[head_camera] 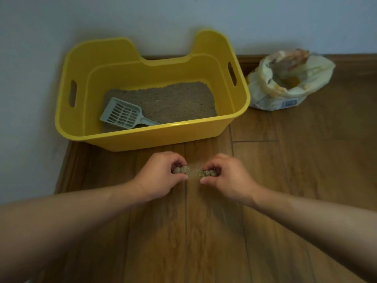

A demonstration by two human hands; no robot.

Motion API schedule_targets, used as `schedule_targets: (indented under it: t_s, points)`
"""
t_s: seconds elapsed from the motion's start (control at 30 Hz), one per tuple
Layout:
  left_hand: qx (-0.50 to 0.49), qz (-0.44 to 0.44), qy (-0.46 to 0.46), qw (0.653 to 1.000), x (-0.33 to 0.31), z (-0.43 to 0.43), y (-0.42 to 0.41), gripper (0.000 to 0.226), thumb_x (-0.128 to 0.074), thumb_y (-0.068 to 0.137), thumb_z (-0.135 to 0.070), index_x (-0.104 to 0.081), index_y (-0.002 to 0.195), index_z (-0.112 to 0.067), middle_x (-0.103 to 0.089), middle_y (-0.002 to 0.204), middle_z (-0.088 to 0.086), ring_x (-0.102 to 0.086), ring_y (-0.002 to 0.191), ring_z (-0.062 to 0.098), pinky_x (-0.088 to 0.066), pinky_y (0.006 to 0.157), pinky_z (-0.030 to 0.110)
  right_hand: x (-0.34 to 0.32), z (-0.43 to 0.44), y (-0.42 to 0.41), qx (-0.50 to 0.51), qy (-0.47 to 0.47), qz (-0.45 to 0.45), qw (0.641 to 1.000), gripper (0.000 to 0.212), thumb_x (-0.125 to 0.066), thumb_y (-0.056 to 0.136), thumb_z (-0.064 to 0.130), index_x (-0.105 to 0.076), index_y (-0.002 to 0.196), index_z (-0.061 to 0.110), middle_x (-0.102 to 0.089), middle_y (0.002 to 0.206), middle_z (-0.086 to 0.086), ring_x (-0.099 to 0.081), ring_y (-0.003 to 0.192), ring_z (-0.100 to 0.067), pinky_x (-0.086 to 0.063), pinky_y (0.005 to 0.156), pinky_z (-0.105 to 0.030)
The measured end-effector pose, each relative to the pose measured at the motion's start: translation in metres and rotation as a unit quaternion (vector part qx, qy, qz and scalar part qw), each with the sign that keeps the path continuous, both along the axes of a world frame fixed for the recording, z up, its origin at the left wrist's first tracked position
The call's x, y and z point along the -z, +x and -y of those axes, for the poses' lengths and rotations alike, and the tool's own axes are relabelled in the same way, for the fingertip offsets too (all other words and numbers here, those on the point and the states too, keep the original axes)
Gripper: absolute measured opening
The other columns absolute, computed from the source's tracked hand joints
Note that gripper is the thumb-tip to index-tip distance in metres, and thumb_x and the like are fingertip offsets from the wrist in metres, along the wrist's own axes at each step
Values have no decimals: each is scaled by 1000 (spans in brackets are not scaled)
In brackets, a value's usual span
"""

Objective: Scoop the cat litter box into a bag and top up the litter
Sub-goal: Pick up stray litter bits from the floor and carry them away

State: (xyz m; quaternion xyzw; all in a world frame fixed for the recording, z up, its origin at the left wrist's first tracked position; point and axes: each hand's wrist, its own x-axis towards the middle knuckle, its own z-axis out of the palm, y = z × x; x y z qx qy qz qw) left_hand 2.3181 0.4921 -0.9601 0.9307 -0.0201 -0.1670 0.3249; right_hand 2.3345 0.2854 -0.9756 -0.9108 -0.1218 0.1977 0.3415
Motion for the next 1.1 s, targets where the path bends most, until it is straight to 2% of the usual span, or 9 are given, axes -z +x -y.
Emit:
schedule_targets:
  t_s: [0.13,0.33,0.4,0.5,0.63,0.73,0.87,1.0,1.1]
  points:
    - [15,14,2,1000,-20,15,4,30,-80,78,-33,-69,106,-31,-62,95,-19,-58,87,-2,-54,79,21,-17,15,0,31,7,23,999,34,-84,75,29,-74,106,19,-54,91,14,-54,85,-5,-38,75,-13]
    - [16,25,1,1000,-83,30,-4,34,-79,78,-34,-68,110,-30,-63,98,-16,-58,89,1,-56,79,24,-78,38,-6,76,13,54,996,30,-88,71,26,-76,96,16,-53,81,13,-52,76,-8,-39,72,-22]
    - [-8,23,-10,1000,-115,37,-4,33,-79,78,-34,-67,109,-29,-64,97,-16,-59,87,0,-54,77,22,-108,46,-8,98,13,52,994,29,-87,72,28,-76,96,17,-55,84,10,-52,76,-8,-39,73,-23]
    - [-80,23,-56,995,-171,52,-3,29,-80,78,-31,-67,103,-31,-65,92,-16,-61,83,2,-53,71,20,-164,59,-14,129,21,56,990,29,-86,74,29,-76,98,17,-60,88,7,-53,75,-5,-41,73,-22]
    - [-113,32,-64,991,-255,75,-5,26,-80,79,-30,-68,103,-30,-64,91,-16,-60,80,3,-52,68,20,-251,74,-27,164,34,70,983,28,-85,74,28,-76,97,16,-64,92,3,-58,84,-9,-46,79,-23]
    - [-98,46,-63,992,-321,93,-8,26,-79,80,-28,-69,104,-27,-65,91,-14,-60,80,3,-52,69,18,-319,87,-33,173,42,85,980,25,-85,74,28,-77,95,17,-64,90,5,-59,82,-9,-44,76,-19]
    - [-83,79,-57,992,-409,109,-7,28,-81,78,-28,-71,104,-24,-66,91,-12,-60,81,0,-44,67,9,-411,110,-37,155,29,97,983,27,-84,77,28,-76,101,16,-62,93,6,-59,83,-7,-46,75,-12]
    - [-62,114,-61,990,-494,121,-3,28,-82,77,-27,-72,102,-22,-68,93,-10,-63,82,4,-52,73,16,-495,131,-37,150,20,106,983,28,-83,79,27,-76,103,15,-63,96,5,-61,83,-9,-52,77,-19]
    - [-41,124,-61,990,-554,131,-1,25,-84,76,-24,-72,98,-23,-67,89,-11,-62,80,3,-49,71,15,-552,147,-36,168,24,110,979,26,-84,77,25,-76,100,15,-63,94,5,-61,82,-9,-49,75,-15]
